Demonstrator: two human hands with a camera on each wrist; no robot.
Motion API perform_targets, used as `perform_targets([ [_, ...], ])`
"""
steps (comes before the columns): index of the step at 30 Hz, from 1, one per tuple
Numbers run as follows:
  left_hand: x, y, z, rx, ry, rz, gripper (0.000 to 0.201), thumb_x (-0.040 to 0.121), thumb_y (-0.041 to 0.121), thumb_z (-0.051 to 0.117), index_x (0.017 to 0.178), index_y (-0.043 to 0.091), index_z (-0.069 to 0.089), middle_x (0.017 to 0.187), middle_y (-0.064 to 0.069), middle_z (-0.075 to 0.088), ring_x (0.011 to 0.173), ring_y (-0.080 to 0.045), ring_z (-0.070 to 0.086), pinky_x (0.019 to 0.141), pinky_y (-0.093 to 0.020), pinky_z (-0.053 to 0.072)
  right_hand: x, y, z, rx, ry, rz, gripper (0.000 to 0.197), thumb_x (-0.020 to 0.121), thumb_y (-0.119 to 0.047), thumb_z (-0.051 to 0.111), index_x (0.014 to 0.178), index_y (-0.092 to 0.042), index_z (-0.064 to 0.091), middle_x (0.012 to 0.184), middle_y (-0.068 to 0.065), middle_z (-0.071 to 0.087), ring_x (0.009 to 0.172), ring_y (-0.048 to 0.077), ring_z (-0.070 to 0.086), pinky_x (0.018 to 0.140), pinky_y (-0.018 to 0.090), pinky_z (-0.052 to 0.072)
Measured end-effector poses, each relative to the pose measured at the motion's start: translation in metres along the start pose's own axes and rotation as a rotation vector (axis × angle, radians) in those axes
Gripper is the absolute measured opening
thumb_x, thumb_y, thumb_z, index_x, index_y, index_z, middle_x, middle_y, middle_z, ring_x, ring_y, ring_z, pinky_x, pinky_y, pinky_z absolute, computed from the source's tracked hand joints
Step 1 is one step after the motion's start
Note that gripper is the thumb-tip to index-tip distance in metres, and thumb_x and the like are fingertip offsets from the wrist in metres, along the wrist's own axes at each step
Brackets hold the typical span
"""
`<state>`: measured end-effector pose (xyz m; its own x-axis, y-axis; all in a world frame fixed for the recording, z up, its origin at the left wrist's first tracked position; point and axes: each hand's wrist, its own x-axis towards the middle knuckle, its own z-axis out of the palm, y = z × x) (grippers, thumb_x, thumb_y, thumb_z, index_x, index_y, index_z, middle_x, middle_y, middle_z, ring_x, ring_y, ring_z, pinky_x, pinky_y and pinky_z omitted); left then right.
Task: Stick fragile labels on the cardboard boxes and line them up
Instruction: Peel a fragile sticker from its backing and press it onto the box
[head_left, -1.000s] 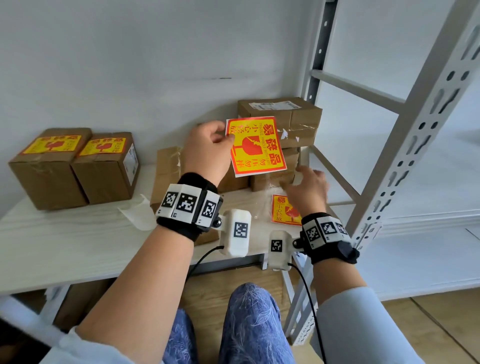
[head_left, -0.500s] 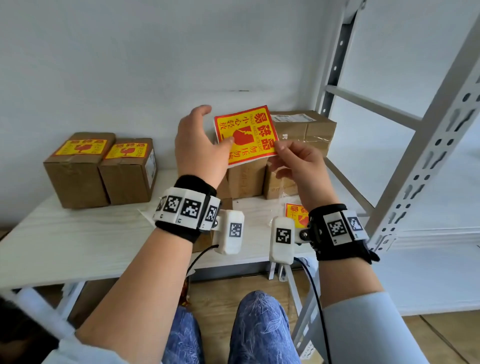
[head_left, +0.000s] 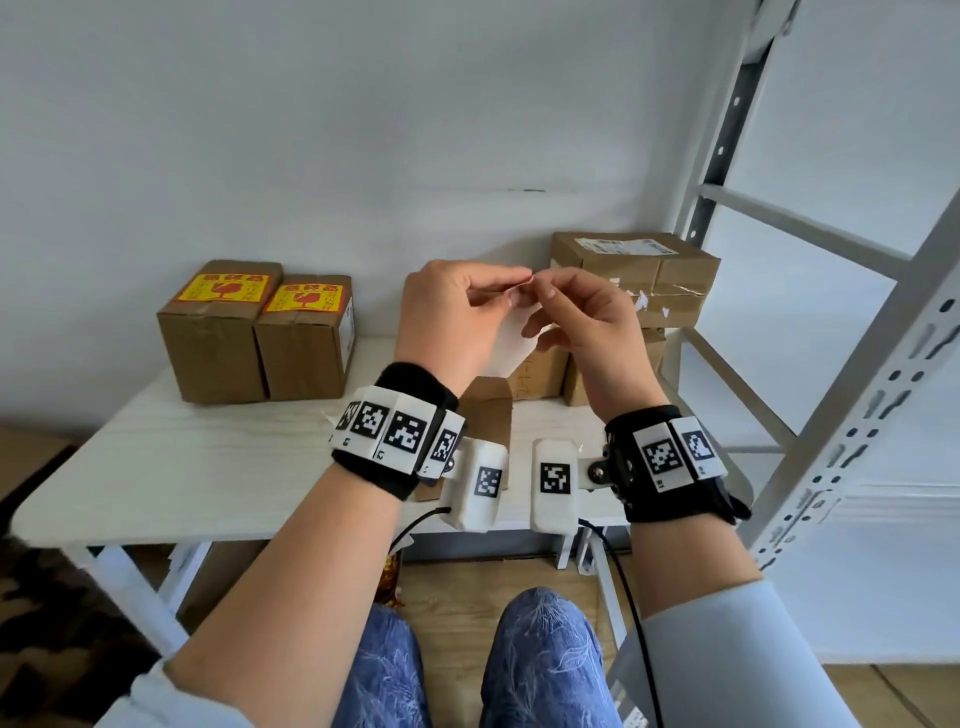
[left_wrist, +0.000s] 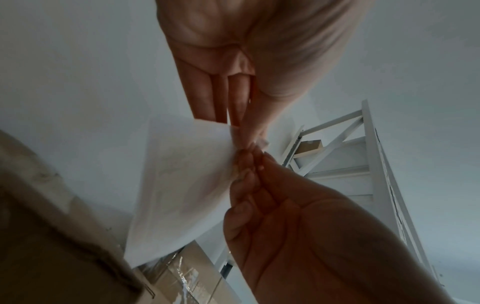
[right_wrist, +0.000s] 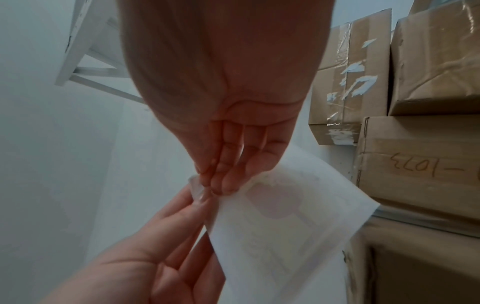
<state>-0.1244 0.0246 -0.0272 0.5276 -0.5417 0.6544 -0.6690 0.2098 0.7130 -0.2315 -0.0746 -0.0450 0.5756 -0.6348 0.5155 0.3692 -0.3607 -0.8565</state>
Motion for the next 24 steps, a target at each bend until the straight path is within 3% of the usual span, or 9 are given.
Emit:
perform_targets([
  [13,0.0015,-0.0005,-0.0010,0.084,-0.004,0.037,0.022,0.087,0.009,0.070,0.104,0.020,0.078,0.102,0.006,0.077,0.094,-0.001,0.071,0.091,-0.022,0.055,0.0011,-0.0043,0.0033,0.041,0.031,0.045,0.016,0.098,-0.011,0.059,0.099,0.002,0.068,0.084,0.005,0.070,0.065,0.014,0.060,0.056,0.023,0.044],
  [21,0.0008,0.0015,0.0011,0.101,-0.005,0.058,0.020,0.088,0.011,0.071,0.104,0.020,0.078,0.100,0.007,0.077,0.092,0.003,0.069,0.088,-0.015,0.053,-0.0004,-0.0041,0.0021,0.063,0.046,0.054,0.017,0.099,-0.013,0.056,0.095,-0.002,0.069,0.084,0.006,0.069,0.064,0.014,0.059,0.055,0.024,0.044],
  [24,0.0010,0.0009,0.0019,0.120,-0.014,0.061,0.021,0.088,0.012,0.070,0.105,0.022,0.078,0.102,0.008,0.077,0.094,0.001,0.069,0.090,-0.018,0.054,-0.0002,-0.0042,0.0018,0.055,0.055,0.056,0.015,0.097,-0.012,0.059,0.095,-0.001,0.069,0.084,0.007,0.068,0.064,0.014,0.059,0.054,0.023,0.044],
])
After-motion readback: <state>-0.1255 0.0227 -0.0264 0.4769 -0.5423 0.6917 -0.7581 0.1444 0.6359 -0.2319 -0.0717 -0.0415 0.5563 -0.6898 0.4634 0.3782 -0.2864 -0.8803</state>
